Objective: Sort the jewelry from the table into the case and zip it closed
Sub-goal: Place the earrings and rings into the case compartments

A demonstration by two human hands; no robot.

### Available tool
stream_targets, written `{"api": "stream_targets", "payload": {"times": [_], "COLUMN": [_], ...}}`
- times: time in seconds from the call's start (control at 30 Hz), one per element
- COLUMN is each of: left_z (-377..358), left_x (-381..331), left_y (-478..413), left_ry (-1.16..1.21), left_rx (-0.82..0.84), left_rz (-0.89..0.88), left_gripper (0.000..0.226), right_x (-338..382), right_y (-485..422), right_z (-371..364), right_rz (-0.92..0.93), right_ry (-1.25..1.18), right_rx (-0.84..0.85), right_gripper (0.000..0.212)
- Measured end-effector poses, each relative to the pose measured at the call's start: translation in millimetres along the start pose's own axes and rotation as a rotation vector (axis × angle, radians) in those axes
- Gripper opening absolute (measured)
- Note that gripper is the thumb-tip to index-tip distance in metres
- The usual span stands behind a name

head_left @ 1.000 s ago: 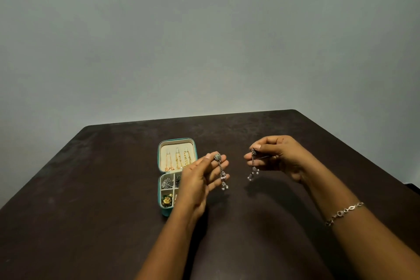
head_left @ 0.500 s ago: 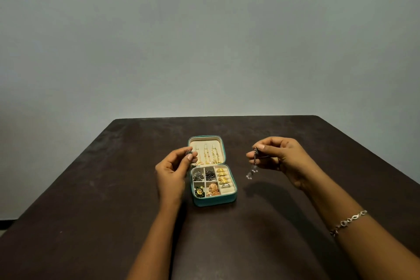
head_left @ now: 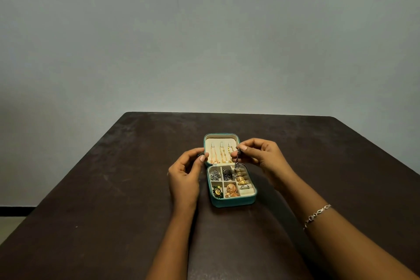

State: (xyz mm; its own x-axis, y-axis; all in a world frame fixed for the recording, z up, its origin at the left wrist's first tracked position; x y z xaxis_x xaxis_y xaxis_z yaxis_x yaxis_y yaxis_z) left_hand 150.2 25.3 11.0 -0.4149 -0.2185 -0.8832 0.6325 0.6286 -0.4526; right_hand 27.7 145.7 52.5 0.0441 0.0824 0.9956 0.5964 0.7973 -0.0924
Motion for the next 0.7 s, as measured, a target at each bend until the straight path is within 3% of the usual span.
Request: {"api": "stream_targets", "payload": {"times": [0.23,0.5,0.63,0.7], "left_z": [-2,-3,-6,-9], "left_x": [6,9,9,11], "left_y": [-4,-5,-5,-7], "left_ry": [-0.010,-0.080,-0.051,-0.027], "left_rx": [0.015,0.015,0.035,0.045], "left_rz": [-0.006,-0.008,0.011,0.027], "left_gripper": [0.021,0.028,0.029,0.026], "right_x": [-22,-40,-49,-54], "right_y": [-3,-8,-6,-4], "right_z": [-5,-1,3,5], "right_rz": [-0.038,0.019,0.063,0.101], "right_ry": [0.023,0.632,0.606,0.464], "right_rx": [0.031,-0.016,-0.063,-0.114], "right_gripper": [0.009,0.008,0.016,0.016]}}
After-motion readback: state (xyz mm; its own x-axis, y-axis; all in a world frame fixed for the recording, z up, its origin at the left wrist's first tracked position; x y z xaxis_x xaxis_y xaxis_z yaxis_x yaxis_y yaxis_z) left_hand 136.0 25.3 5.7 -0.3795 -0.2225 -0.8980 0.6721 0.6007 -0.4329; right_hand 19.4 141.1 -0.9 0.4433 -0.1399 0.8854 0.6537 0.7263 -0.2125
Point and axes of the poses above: each hand's wrist, its own y-axis away from the middle knuckle, its own z-axis out of the back of the hand, x = y × z, the point moved 1 cm from there along -y, towards the middle knuckle, and after that the axes turned 13 degrees about x, right-handed, at the moved point
